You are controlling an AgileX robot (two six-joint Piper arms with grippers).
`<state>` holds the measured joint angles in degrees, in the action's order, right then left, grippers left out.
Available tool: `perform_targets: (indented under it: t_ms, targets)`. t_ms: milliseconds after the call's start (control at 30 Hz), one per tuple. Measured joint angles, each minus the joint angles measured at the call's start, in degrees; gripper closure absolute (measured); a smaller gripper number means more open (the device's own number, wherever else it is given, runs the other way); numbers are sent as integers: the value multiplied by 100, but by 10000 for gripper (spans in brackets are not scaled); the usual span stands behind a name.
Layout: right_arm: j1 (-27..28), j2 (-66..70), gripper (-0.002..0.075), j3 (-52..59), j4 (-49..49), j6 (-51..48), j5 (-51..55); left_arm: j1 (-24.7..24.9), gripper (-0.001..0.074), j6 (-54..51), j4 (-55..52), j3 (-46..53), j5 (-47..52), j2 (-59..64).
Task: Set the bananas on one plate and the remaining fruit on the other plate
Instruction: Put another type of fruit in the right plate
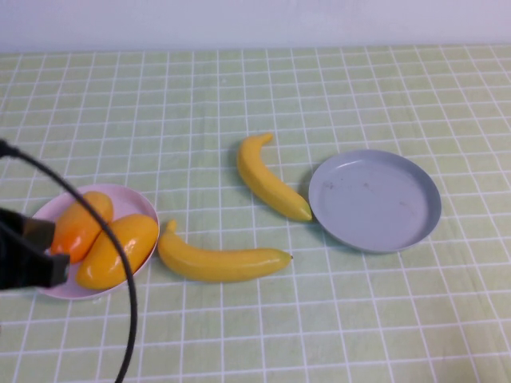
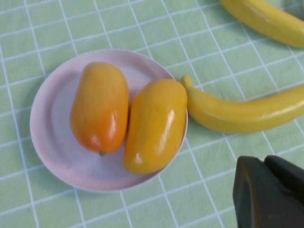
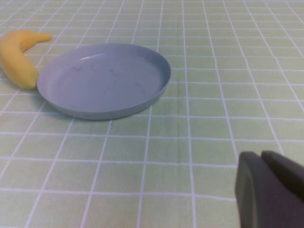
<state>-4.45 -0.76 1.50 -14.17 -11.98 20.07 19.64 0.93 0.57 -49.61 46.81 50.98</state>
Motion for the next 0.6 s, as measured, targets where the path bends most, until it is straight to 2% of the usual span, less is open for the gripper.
perform_targets:
  t_ms: [267,467,600]
  targets:
    - [0,0,743,0,0,0,0,0,734,0,255,1548,-488,-2010]
    - [0,0,743,0,0,0,0,0,734,0,319,2011,-643,-3543]
    - [0,0,743,0,0,0,0,0,734,0,319,2121,-609,-4070]
